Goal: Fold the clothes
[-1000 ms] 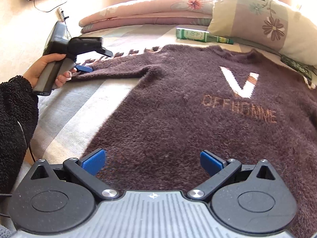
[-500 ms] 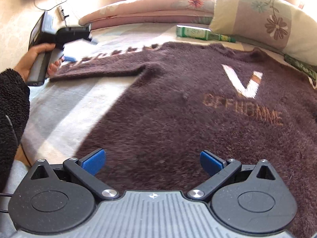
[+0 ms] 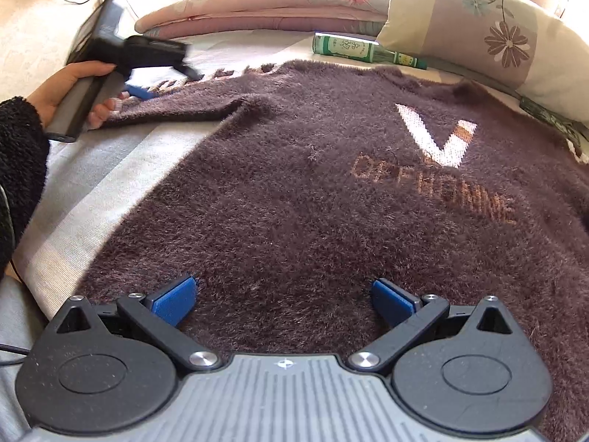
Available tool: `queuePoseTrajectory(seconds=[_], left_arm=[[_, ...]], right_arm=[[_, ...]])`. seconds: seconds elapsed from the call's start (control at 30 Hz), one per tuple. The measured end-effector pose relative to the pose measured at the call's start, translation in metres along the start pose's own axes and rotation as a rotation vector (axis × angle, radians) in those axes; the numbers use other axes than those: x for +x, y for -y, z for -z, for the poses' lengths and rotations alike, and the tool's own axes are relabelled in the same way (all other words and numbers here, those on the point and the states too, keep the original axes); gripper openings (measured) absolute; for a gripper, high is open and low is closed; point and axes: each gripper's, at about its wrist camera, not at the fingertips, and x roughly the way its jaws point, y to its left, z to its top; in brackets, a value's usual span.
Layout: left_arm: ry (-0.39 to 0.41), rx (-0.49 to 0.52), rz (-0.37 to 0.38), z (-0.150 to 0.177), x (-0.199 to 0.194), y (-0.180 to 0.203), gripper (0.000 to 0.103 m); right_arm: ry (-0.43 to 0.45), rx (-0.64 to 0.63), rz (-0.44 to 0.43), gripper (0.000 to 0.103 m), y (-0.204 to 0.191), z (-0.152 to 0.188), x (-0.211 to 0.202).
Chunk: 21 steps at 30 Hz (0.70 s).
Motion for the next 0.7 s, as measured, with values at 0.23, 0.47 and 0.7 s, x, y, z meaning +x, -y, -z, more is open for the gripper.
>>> queuePoseTrajectory(seconds=[0.23, 0.47, 0.7], left_arm=[[0.06, -0.153, -0.226, -0.003, -0.019, -0.039, 0.102], [0.065, 0.128, -0.173, 0.0, -0.021, 0.039, 0.102], [-0.03, 0.403, -0.201, 0.03, 0.013, 0.098, 0.103]], right_arm=[[0.017, -0.004, 0.01, 0.103, -0.002, 0.003, 0.0], [0.02, -0.007, 0.021, 0.103, -0.004, 0.003, 0.0], [-0.015, -0.004, 0.019, 0.103, 0.001, -0.006, -0.003]])
